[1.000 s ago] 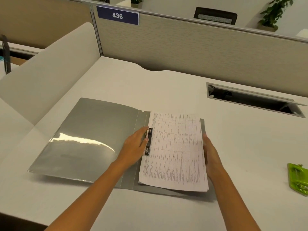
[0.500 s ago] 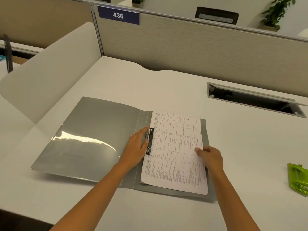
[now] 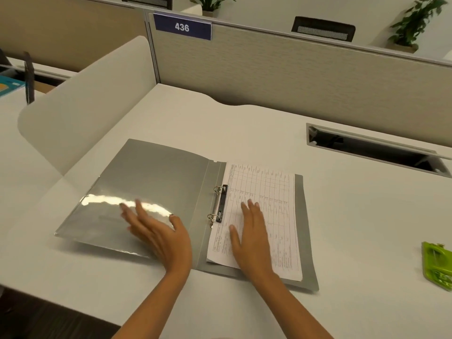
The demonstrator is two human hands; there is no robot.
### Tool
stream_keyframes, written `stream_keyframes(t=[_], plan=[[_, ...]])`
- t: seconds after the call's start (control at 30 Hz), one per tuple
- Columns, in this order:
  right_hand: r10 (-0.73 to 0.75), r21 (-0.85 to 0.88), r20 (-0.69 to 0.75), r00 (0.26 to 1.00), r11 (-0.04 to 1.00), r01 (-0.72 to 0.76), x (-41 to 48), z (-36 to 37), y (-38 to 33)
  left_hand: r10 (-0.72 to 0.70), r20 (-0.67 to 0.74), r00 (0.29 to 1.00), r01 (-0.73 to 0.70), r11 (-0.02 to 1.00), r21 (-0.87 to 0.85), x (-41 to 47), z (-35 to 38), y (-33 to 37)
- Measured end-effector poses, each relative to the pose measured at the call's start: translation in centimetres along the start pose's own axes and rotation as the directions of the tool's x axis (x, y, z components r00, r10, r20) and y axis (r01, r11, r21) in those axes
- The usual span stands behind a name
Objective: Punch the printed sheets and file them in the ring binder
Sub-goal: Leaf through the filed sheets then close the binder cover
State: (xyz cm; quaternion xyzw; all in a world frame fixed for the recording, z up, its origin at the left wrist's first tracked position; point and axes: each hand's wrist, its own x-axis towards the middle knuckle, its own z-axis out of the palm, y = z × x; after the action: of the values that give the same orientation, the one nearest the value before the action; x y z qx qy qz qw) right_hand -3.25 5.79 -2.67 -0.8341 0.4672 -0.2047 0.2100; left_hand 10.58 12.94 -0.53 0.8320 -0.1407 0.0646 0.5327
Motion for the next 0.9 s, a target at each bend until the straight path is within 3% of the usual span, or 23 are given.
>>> stream_keyframes(t=[0.1,0.2,0.33,0.47,0.57,0.63,0.73,0.9], plan=[[-0.056,-0.094,0.102,0.993,0.993,0.066,-0.7,1.6,0.5,-0.142,-0.081,0.987,0.143,0.990,0.013,0.1,-1.1,-1.1],[-0.069,-0.149,0.120,0.990,0.985,0.086,-0.8,2.2,0.8,-0.327,-0.087,0.941,0.319,0.943,-0.095,0.2,-2.2,-1.8],[-0.065,-0.158,0.146,0.987,0.984,0.088,-0.8,2.2,1.0,-0.551,-0.032,0.834,0.510,0.791,-0.339,-0.3,-3.7,-1.6],[-0.074,-0.152,0.143,0.987,0.984,0.096,-0.8,2.4,1.2,-0.636,0.011,0.772,0.537,0.642,-0.547,-0.6,-5.2,-1.4],[-0.081,-0.142,0.141,0.987,0.985,0.101,-0.7,2.6,1.4,-0.661,0.122,0.740,0.527,0.456,-0.717,-0.6,-6.7,-1.0],[-0.082,-0.136,0.150,0.985,0.985,0.102,-0.8,2.5,1.6,-0.660,0.138,0.738,0.514,0.419,-0.749,-0.8,-7.4,-0.2],[-0.085,-0.048,0.117,0.990,0.995,0.091,-0.9,2.2,1.5,-0.614,0.145,0.776,0.485,0.433,-0.760,-1.3,-8.0,1.0],[0.109,0.382,-0.015,0.994,0.919,-0.095,-1.2,0.6,0.9,-0.341,0.307,0.888,0.451,0.522,-0.724,-0.9,-7.8,2.4]])
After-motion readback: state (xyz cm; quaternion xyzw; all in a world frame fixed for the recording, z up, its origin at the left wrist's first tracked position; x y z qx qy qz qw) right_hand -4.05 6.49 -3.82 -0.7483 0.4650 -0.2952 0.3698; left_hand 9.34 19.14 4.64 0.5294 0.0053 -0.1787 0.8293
